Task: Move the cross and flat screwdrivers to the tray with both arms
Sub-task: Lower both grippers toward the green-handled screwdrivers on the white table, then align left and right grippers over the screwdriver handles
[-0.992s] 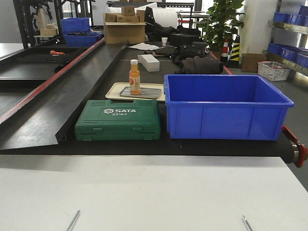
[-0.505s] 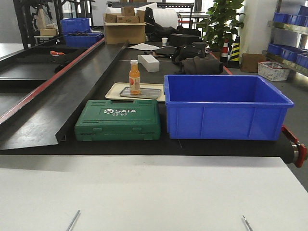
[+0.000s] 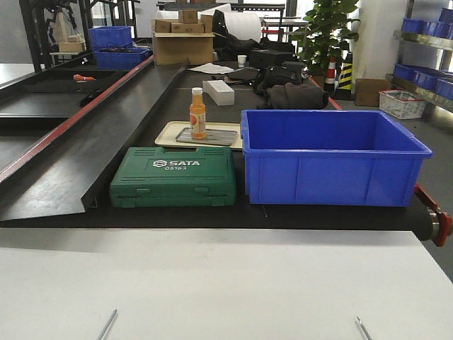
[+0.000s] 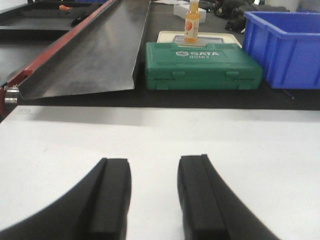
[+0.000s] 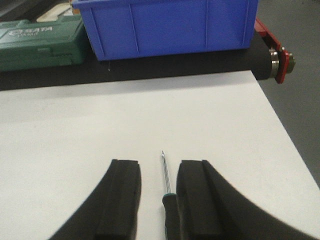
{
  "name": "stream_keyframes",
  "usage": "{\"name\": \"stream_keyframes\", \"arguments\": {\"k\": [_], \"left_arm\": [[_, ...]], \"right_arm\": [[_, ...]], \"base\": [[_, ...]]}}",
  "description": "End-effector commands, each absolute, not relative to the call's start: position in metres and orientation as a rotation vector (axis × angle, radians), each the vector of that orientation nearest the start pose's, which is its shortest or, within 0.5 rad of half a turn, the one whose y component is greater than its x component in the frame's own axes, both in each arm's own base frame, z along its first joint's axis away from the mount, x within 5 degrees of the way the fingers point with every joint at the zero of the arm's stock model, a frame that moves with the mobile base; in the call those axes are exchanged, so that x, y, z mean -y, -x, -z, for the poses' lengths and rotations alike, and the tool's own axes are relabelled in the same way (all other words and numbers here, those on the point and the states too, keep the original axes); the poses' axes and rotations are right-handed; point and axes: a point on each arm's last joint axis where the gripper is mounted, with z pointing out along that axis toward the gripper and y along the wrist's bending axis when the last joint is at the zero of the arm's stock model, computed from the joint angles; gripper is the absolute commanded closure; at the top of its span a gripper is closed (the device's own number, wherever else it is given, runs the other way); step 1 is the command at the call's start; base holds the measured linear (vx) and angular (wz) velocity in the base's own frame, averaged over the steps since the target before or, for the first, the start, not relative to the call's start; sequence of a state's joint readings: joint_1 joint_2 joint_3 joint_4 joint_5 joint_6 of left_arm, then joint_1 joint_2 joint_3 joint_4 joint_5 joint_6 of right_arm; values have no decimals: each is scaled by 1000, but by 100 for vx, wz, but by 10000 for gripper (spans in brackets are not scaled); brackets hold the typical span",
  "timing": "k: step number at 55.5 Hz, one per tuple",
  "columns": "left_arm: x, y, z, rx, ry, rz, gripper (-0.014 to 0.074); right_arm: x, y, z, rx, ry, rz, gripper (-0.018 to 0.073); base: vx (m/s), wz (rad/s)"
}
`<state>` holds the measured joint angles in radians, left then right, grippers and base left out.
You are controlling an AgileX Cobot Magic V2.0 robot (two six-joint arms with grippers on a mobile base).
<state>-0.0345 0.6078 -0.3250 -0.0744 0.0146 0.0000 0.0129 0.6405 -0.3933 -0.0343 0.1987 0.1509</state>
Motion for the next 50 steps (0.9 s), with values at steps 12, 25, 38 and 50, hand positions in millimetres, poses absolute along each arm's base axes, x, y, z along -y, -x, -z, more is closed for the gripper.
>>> {"name": "stream_keyframes", "arguments": {"k": [12, 25, 38, 50], "left_arm": [[6, -177, -291, -1888, 7, 56, 190], [19, -240, -318, -2047, -138, 37, 131], [40, -299, -301, -2289, -226, 77, 131], [49, -341, -253, -2506, -305, 109, 131]], "right_arm": [[-1, -153, -275, -2053, -145, -93, 122], [-1, -163, -284, -2126, -157, -95, 123], [-1, -171, -283, -2104, -150, -92, 123], [-1, -173, -287, -2059, -147, -95, 123]], "base": [[0, 0], [0, 0], [0, 0], [0, 0]]}}
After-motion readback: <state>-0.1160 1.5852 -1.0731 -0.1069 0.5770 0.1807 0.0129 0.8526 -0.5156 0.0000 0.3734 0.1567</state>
